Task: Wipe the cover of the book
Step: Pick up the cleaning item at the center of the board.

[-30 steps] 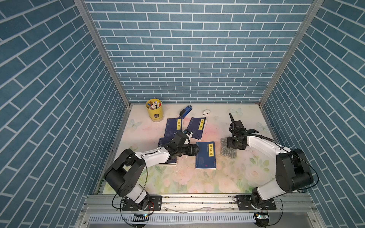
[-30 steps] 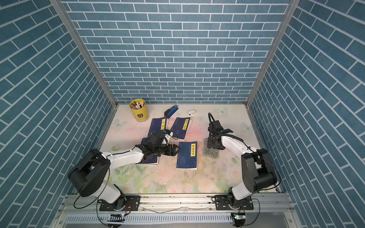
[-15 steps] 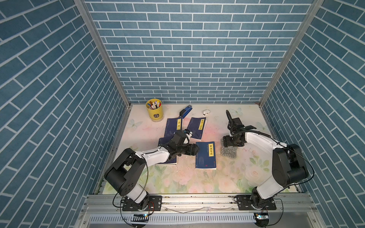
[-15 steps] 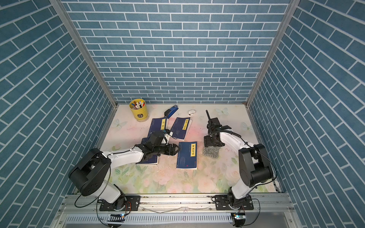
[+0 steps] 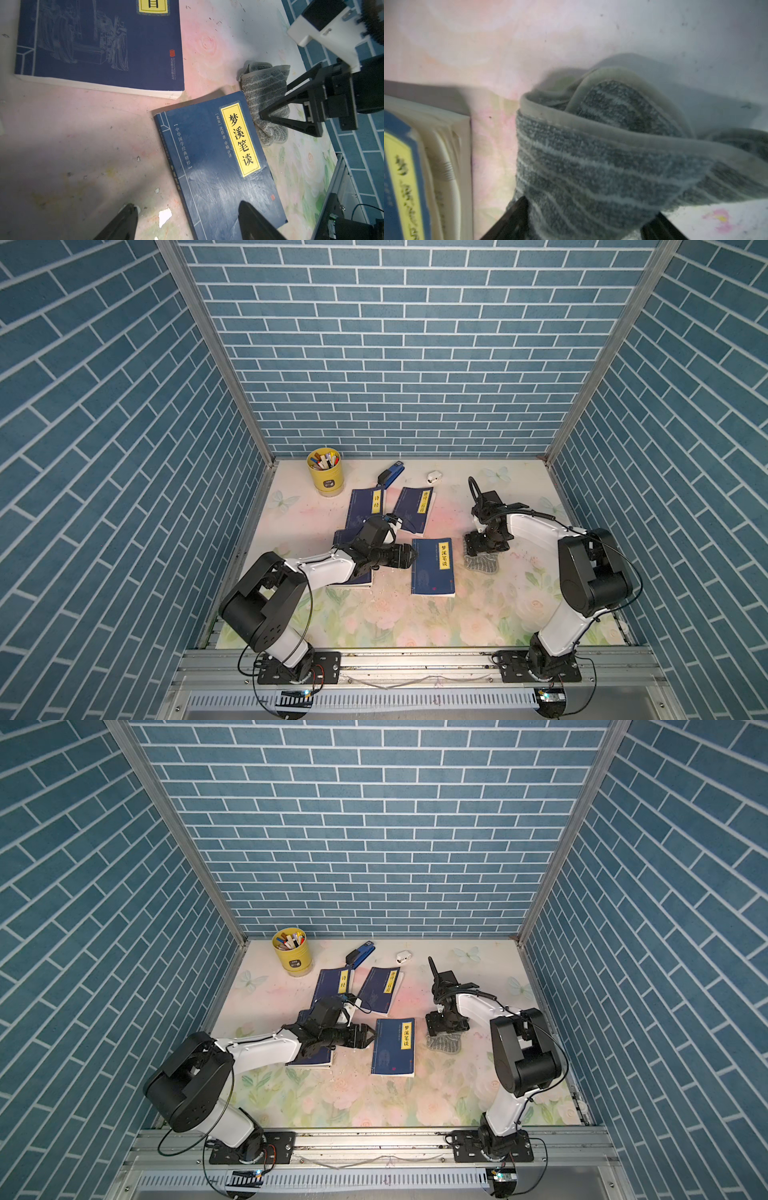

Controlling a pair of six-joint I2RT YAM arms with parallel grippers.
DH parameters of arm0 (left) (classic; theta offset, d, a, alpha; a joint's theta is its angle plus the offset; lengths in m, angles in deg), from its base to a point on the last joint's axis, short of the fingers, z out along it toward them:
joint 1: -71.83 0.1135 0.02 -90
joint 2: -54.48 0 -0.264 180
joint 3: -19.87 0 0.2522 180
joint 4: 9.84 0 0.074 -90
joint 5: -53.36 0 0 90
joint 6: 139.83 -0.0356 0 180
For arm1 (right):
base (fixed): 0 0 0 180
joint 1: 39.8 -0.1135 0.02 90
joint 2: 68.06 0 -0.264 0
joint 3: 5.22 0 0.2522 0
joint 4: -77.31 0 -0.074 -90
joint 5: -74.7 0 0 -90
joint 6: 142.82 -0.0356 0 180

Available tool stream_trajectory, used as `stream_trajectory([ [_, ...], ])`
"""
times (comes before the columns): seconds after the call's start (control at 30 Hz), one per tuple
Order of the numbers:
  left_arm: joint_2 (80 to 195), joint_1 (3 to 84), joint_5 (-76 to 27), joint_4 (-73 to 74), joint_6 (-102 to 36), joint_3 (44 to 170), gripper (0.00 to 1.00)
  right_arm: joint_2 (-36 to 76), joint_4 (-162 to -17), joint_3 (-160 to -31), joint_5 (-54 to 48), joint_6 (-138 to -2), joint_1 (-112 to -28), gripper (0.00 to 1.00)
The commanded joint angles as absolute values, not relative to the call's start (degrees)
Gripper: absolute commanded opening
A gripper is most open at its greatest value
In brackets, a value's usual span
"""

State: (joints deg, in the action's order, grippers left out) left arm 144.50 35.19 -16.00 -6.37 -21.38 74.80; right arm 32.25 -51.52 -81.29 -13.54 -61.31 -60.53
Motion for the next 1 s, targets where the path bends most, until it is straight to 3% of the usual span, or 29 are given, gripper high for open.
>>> stream_trajectory([
  [0.0, 144.92, 35.49, -15.55, -6.81, -22.32, 74.15, 0.81, 34.48, -47.50, -82.24, -14.73, -60.06, -60.63, 0.79],
  [0.23, 144.89, 35.57, -15.60, -6.89, -22.06, 74.15, 0.81, 38.18, -44.62, -84.32, -15.53, -61.92, -60.63, 0.67],
  [0.43, 144.26, 35.60, -15.96, -6.97, -21.93, 73.72, 0.81, 39.69, -45.14, -85.19, -17.80, -63.86, -60.63, 0.31],
  [0.7, 143.95, 36.35, -17.32, -6.55, -22.32, 74.15, 0.81, 33.05, -50.06, -84.27, -17.42, -65.64, -60.63, 0.00],
  [0.97, 142.99, 38.65, -18.47, -4.95, -23.44, 77.49, 0.81, 23.89, -49.28, -86.95, -12.01, -64.25, -65.22, 0.00],
])
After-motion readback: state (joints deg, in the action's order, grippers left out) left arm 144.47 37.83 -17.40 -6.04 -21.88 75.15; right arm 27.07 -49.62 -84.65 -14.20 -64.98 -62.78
